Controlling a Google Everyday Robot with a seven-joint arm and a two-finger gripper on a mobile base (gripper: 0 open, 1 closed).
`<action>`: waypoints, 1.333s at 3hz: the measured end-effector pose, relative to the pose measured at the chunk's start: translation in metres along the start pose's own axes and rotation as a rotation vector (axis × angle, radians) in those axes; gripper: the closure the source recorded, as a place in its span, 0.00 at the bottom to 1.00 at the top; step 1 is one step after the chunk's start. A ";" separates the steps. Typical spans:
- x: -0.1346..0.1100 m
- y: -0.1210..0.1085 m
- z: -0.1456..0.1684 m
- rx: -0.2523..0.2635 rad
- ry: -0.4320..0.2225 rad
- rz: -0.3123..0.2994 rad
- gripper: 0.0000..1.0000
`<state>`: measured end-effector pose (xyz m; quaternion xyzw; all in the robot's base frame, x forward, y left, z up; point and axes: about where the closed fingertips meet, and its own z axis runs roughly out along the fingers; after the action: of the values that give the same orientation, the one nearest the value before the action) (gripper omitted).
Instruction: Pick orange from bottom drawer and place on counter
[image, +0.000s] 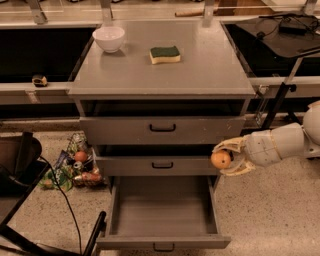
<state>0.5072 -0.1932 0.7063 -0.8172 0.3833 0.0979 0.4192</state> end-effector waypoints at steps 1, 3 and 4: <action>0.000 0.000 0.000 0.000 0.000 0.000 1.00; -0.039 -0.087 -0.006 -0.025 -0.015 -0.113 1.00; -0.071 -0.158 -0.026 0.036 0.001 -0.203 1.00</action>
Offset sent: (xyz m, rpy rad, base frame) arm 0.0316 0.0279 0.0459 -0.0511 0.0126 0.0302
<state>0.5662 -0.1180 0.8533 -0.8442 0.3003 0.0477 0.4415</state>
